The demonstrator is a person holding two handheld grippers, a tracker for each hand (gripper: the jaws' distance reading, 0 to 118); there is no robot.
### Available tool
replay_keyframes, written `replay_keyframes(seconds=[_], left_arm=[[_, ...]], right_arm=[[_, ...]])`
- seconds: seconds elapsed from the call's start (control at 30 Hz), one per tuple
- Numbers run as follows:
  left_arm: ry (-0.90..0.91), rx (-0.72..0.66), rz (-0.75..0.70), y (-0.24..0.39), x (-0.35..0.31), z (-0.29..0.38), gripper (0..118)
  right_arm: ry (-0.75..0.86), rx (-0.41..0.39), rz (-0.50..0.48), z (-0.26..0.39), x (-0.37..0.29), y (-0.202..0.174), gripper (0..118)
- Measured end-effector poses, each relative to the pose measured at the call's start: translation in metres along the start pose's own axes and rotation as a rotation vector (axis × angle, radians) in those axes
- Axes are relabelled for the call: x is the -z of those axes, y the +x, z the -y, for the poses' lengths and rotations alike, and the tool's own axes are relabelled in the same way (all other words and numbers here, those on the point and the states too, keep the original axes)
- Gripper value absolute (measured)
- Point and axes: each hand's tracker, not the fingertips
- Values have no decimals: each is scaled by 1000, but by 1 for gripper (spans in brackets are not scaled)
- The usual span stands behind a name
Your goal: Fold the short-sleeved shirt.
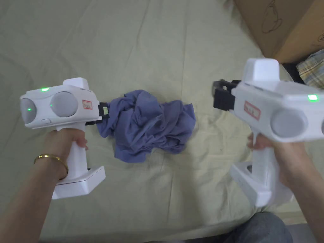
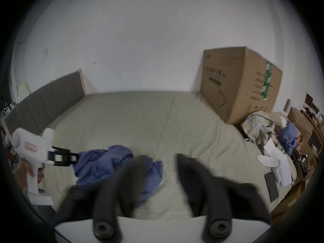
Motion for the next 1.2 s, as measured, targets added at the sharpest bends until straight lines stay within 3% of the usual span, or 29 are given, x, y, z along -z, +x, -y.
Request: replay_keyframes(seconds=[0.07,0.17,0.37,0.57,0.63,0.67,0.77,1.0,1.2], left_arm=[[5,-29,14,-8,-5,2,3],[18,-48,18,-14,-10,7,3],[33,-63,27,-21,-13,8,3],[25,-61,24,-25,-9,9,3],[21,-61,18,-26,-5,9,3],[20,-70,13,-27,-3,9,3],[17,-89,10,-31,2,10,3],[52,-107,25,-36,-15,0,3],[200,-78,7,-40,-75,-32,3]], right_arm=[[-104,49,-26,-18,39,4,101],[-257,50,-35,-31,94,4,104],[-487,62,42,-12,188,1,102],[-548,113,82,11,225,-1,84],[-563,134,64,17,228,-2,62],[-559,138,54,21,229,-1,43],[-563,157,32,26,226,1,3],[-425,218,-75,-5,153,30,2],[-182,236,-144,-64,27,64,2]])
